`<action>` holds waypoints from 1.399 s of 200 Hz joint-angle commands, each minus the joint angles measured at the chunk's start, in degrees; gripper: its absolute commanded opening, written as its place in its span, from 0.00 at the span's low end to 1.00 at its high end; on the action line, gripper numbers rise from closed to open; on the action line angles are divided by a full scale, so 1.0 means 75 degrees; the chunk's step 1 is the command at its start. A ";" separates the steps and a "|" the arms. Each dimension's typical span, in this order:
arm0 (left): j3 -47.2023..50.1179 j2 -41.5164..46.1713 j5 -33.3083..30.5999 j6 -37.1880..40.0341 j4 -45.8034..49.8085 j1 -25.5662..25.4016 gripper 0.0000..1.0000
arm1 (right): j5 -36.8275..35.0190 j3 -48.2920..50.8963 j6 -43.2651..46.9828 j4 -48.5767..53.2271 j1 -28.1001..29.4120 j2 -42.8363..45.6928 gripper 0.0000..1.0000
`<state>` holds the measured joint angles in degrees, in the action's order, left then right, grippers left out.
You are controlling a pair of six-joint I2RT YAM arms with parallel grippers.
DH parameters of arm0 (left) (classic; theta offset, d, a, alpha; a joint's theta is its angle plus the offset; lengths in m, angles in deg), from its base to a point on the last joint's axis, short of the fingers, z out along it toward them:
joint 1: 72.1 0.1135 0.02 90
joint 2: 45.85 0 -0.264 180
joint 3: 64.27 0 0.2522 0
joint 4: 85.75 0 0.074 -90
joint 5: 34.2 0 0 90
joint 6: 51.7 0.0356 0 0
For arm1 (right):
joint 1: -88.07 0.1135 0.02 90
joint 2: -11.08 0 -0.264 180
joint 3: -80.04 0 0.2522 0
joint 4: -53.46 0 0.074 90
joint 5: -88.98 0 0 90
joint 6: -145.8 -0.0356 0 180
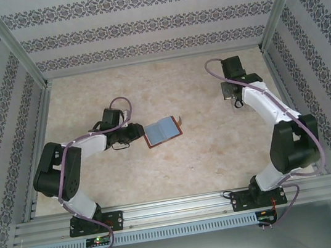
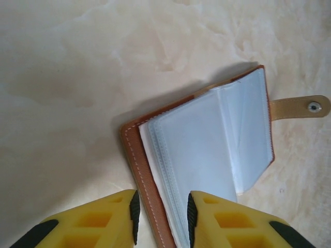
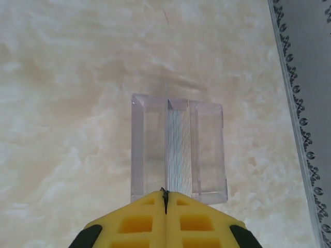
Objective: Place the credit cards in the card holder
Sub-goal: Pick up the credit card from the storage box.
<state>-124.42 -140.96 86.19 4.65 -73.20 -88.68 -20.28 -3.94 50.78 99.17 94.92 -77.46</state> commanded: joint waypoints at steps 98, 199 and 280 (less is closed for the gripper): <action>-0.1286 0.2326 -0.0433 -0.1125 0.2501 -0.0112 0.54 | 0.4797 0.1928 0.1325 -0.2865 0.1894 0.2462 0.00; -0.1047 0.2885 0.0091 -0.3765 0.1906 -0.0139 0.61 | 0.2826 0.2680 0.5686 -0.4578 0.4955 0.2200 0.00; -0.0806 0.2737 0.0628 -0.4681 0.1093 -0.0202 0.50 | 0.1446 0.2373 0.6310 -0.4966 0.5886 0.1578 0.00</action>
<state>-131.13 -120.19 88.09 -26.67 -60.42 -89.51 -5.09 16.26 96.44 65.11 137.52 -64.15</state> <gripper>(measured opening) 0.523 0.039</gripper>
